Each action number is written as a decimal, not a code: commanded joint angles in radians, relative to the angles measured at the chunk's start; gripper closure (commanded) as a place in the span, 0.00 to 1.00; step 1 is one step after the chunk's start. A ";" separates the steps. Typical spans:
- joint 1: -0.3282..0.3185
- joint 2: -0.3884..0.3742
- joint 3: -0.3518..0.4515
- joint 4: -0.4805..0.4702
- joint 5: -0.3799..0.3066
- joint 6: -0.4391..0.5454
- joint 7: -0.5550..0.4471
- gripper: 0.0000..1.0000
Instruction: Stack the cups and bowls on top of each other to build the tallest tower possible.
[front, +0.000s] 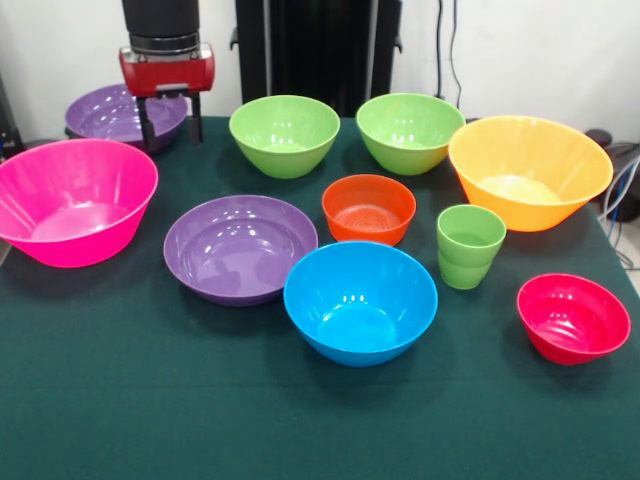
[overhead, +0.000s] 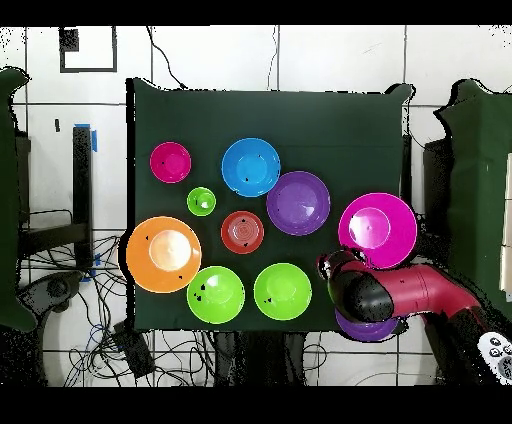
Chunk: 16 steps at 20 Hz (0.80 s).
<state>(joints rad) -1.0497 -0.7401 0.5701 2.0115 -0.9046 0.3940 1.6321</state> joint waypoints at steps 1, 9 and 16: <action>0.056 -0.049 -0.002 -0.037 -0.101 0.014 -0.092 0.00; 0.078 -0.114 -0.016 -0.009 -0.092 0.036 -0.085 0.00; 0.075 -0.083 0.022 -0.068 -0.080 0.050 -0.128 0.00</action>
<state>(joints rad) -1.0168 -0.8431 0.5682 2.0099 -0.9046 0.3940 1.6321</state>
